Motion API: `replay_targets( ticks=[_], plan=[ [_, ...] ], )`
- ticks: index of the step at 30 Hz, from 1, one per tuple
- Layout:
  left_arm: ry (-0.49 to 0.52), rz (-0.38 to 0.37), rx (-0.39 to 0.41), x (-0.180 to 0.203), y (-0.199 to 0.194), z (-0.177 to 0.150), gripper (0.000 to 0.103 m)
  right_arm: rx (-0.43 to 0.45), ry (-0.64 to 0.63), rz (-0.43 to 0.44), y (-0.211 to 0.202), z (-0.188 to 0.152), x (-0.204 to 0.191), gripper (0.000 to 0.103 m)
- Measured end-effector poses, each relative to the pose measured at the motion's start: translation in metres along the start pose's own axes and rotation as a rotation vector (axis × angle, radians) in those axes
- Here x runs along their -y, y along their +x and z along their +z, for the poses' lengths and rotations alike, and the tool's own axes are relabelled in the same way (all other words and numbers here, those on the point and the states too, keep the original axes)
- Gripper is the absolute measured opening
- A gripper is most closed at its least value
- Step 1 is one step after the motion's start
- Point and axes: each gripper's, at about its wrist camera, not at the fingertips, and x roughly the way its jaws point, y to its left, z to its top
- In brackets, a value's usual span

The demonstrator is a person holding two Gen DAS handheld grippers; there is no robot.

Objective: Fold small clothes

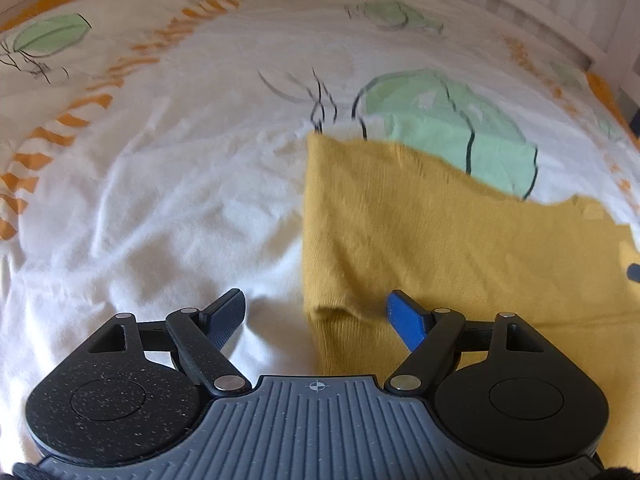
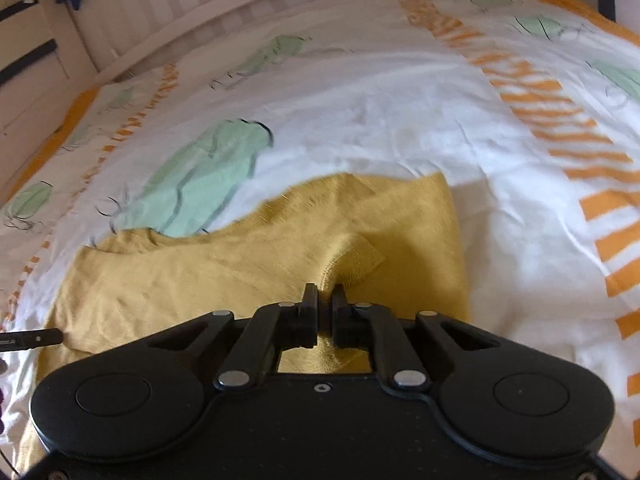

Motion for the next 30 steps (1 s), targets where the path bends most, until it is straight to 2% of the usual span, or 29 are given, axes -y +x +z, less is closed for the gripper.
replay_targets(
  ticks=[5,8,15,20,23,27,30],
  plan=[
    [-0.028,0.011,0.094,-0.003,-0.016,0.011,0.077,0.073,-0.058,0.082,-0.031,0.011,-0.022,0.012],
    [-0.037,0.023,0.121,-0.003,-0.019,0.013,0.077,0.128,-0.080,0.053,-0.049,0.016,-0.022,0.012],
    [-0.021,0.052,0.070,-0.003,-0.004,0.009,0.077,0.006,-0.061,-0.098,-0.015,0.007,0.006,0.012],
    [-0.011,0.061,0.063,-0.005,-0.005,0.006,0.077,-0.023,-0.053,-0.096,-0.010,0.003,0.008,0.014],
    [0.008,0.107,0.010,-0.008,0.004,0.002,0.078,-0.047,-0.047,-0.116,-0.008,0.003,0.012,0.021],
    [-0.009,0.101,-0.006,-0.015,0.008,0.000,0.081,-0.071,0.006,-0.164,-0.006,0.001,0.026,0.024],
    [-0.004,0.108,-0.006,-0.013,0.008,0.000,0.081,-0.048,-0.004,-0.204,-0.010,0.004,0.026,0.041]
  ],
)
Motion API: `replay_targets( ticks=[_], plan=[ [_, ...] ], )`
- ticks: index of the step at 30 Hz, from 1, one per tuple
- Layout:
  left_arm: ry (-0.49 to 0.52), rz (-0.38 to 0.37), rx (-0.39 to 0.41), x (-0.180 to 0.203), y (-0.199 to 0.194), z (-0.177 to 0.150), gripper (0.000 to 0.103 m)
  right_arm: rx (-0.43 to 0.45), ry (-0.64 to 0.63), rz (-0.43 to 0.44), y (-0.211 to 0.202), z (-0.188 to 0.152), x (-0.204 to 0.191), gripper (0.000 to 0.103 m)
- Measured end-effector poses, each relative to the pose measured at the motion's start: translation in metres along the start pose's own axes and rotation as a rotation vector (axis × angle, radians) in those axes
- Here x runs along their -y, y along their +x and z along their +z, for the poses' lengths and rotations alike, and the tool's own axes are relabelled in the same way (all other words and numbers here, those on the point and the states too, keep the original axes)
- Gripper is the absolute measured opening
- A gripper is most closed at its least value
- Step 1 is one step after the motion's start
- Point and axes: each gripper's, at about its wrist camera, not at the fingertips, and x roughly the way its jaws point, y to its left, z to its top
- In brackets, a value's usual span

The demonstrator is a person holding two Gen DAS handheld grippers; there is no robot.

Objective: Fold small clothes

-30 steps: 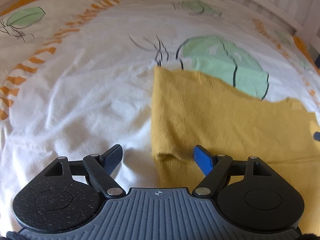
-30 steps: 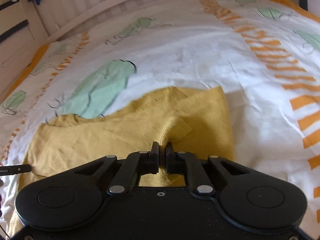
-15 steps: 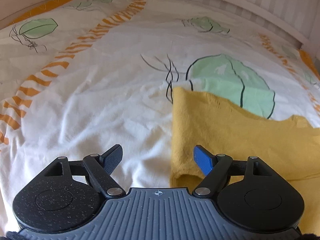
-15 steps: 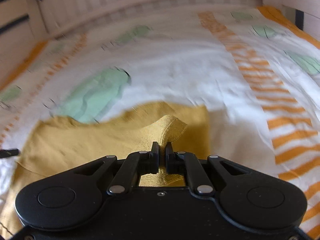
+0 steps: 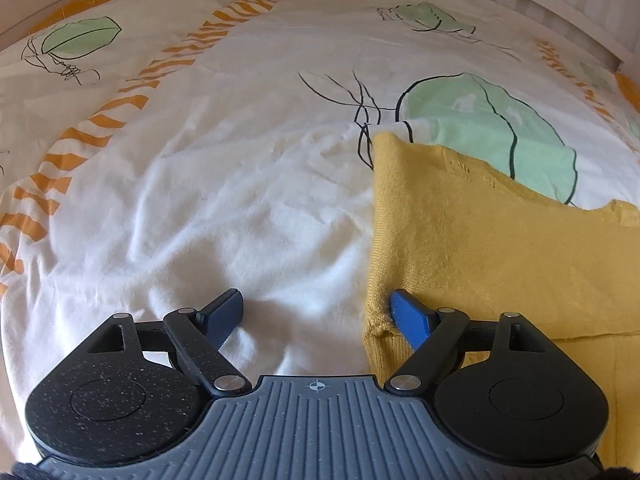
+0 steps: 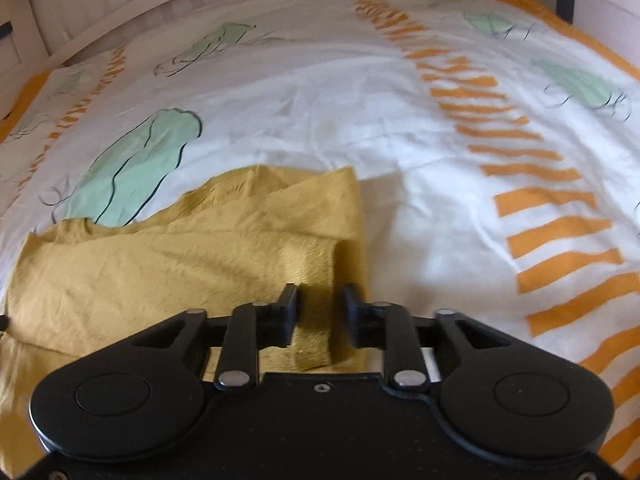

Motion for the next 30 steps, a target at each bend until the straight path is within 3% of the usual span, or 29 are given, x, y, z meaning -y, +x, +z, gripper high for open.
replay_targets(
  ticks=[4,7,15,21,26,30],
  plan=[
    [-0.001,-0.003,-0.001,0.001,0.000,0.000,0.081,0.027,-0.030,-0.052,-0.002,0.002,-0.001,0.048],
    [-0.002,-0.003,0.000,0.002,-0.001,0.001,0.081,0.034,-0.005,-0.027,-0.002,0.002,0.004,0.050],
    [-0.002,-0.014,-0.001,-0.001,-0.001,0.000,0.081,-0.018,0.009,-0.052,0.010,-0.001,0.013,0.065],
    [-0.002,-0.012,-0.003,-0.001,-0.002,0.000,0.081,-0.002,0.031,-0.033,-0.008,0.003,0.017,0.069],
    [0.000,-0.007,-0.001,0.001,-0.002,0.000,0.081,-0.016,0.019,-0.070,-0.010,0.006,0.023,0.070],
    [-0.001,-0.007,-0.002,0.001,-0.001,-0.001,0.081,-0.050,-0.061,-0.083,-0.002,0.000,0.010,0.070]
  ],
)
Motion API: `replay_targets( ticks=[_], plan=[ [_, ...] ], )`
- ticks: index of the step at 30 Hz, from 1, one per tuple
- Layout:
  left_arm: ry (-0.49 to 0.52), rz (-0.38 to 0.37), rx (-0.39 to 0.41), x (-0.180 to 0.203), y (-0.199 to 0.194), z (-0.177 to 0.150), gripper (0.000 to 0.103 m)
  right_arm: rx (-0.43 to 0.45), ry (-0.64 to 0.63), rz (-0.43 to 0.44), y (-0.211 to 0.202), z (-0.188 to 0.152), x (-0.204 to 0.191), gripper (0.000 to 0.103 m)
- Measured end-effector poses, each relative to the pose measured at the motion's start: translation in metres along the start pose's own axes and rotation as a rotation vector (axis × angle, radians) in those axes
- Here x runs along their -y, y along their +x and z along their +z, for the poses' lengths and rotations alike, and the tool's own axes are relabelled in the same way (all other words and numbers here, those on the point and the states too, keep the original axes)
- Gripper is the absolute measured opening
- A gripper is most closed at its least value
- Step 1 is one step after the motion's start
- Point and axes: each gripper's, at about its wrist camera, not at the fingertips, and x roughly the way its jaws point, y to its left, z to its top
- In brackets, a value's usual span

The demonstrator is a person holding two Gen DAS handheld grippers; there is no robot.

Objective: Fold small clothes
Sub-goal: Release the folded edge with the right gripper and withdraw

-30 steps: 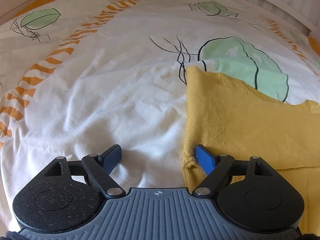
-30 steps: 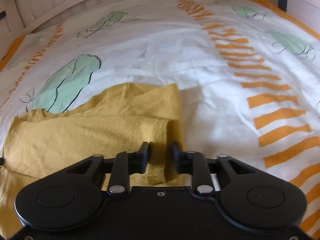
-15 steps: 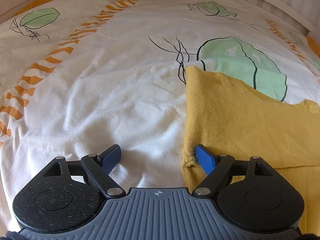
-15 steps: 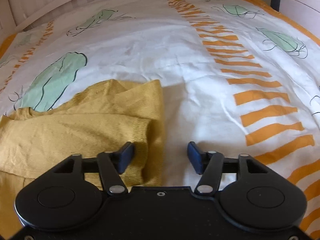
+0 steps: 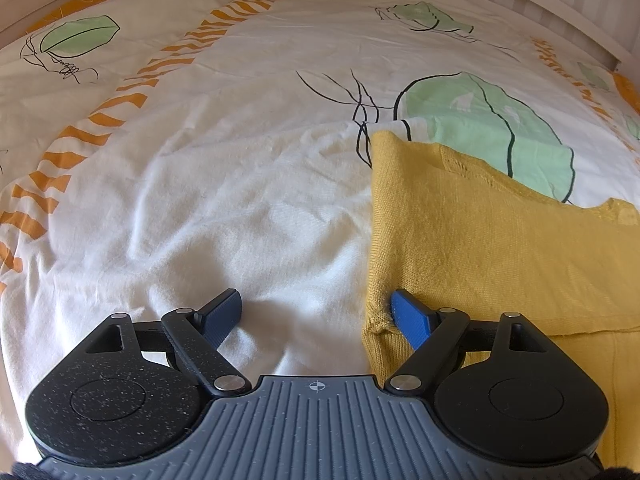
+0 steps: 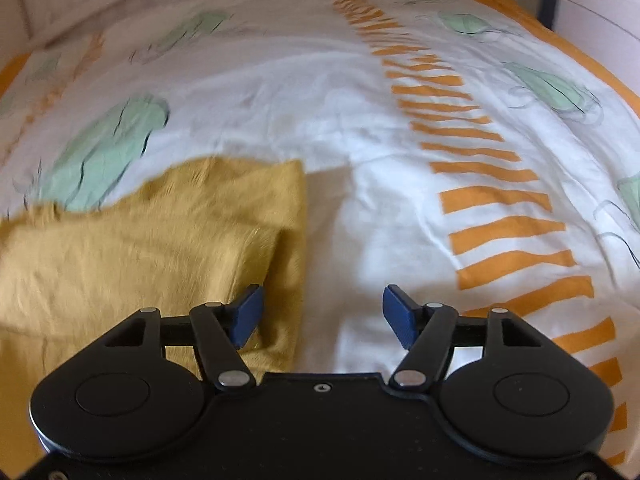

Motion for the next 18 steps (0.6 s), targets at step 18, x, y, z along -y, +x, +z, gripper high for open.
replay_targets(
  ticks=[18],
  plan=[
    [-0.002,-0.001,0.001,0.000,0.000,0.000,0.081,0.172,-0.185,0.066,-0.029,-0.002,-0.046,0.070]
  ],
)
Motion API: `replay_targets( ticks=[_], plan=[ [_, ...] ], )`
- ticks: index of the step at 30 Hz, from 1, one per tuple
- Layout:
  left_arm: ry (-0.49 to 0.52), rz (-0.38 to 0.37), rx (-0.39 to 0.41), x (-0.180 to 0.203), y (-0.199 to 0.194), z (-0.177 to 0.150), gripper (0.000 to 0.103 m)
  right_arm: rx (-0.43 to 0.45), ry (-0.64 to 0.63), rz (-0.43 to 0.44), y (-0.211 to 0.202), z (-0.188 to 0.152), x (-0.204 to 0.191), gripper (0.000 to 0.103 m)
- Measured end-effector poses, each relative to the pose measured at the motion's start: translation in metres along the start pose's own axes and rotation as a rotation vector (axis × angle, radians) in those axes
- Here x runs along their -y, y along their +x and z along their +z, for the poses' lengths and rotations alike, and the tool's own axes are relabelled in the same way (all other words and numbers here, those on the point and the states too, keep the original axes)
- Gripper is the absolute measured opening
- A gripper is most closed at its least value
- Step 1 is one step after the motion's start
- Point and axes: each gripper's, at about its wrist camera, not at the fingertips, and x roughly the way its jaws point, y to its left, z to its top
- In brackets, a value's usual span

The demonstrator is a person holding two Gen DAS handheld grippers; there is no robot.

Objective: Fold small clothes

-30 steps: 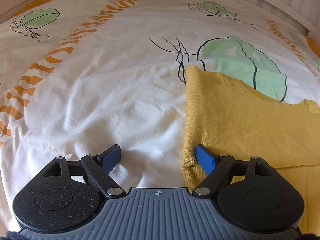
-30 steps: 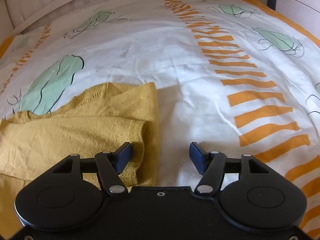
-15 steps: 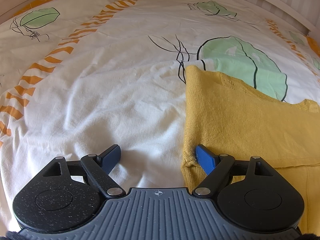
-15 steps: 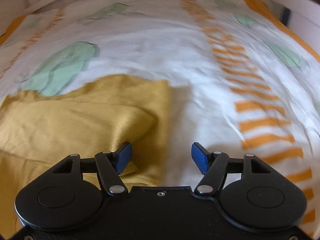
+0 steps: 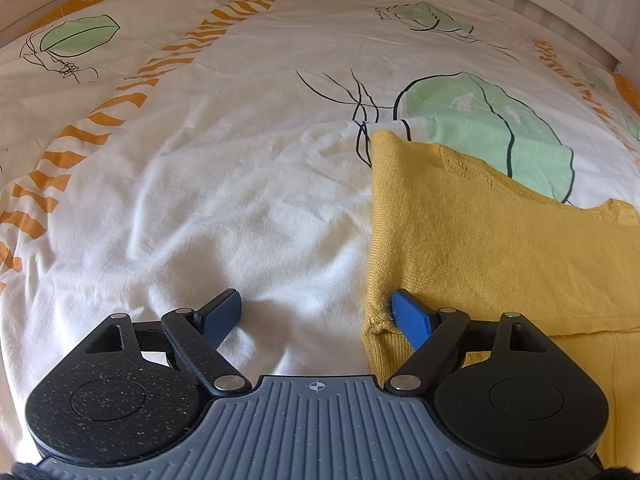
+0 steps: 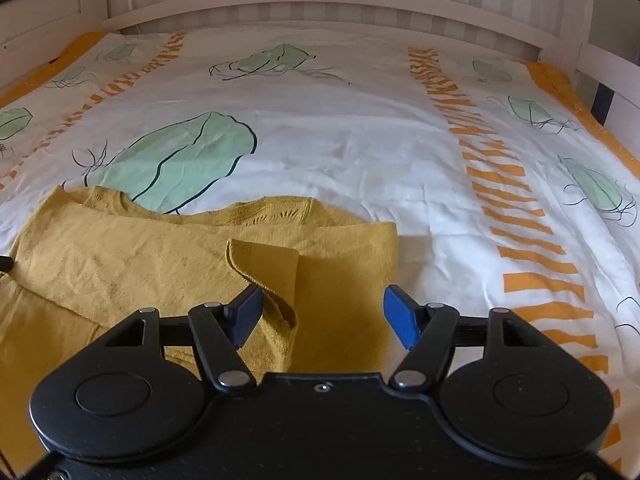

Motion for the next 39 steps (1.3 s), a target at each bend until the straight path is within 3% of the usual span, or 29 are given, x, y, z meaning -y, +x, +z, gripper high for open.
replay_targets(
  ticks=[6,11,16,23,28,39],
  plan=[
    [0.000,0.000,0.000,0.000,0.000,0.000,0.082,0.068,0.005,0.051,-0.012,0.004,-0.004,0.076],
    [-0.001,-0.002,0.000,0.000,0.000,0.000,0.082,-0.025,-0.034,0.009,0.011,-0.004,-0.007,0.077],
    [-0.003,-0.006,0.000,-0.001,0.000,0.000,0.082,-0.137,0.095,-0.102,0.031,-0.013,0.026,0.077],
    [-0.014,-0.012,0.002,-0.002,0.000,-0.001,0.082,-0.166,0.208,-0.034,0.029,-0.015,0.045,0.079],
    [-0.044,-0.059,-0.009,-0.005,-0.003,-0.006,0.082,-0.181,0.244,0.012,0.022,-0.024,0.052,0.082],
    [0.040,-0.133,-0.033,0.009,-0.031,-0.042,0.081,-0.188,0.308,0.081,-0.007,-0.053,0.065,0.085]
  ],
)
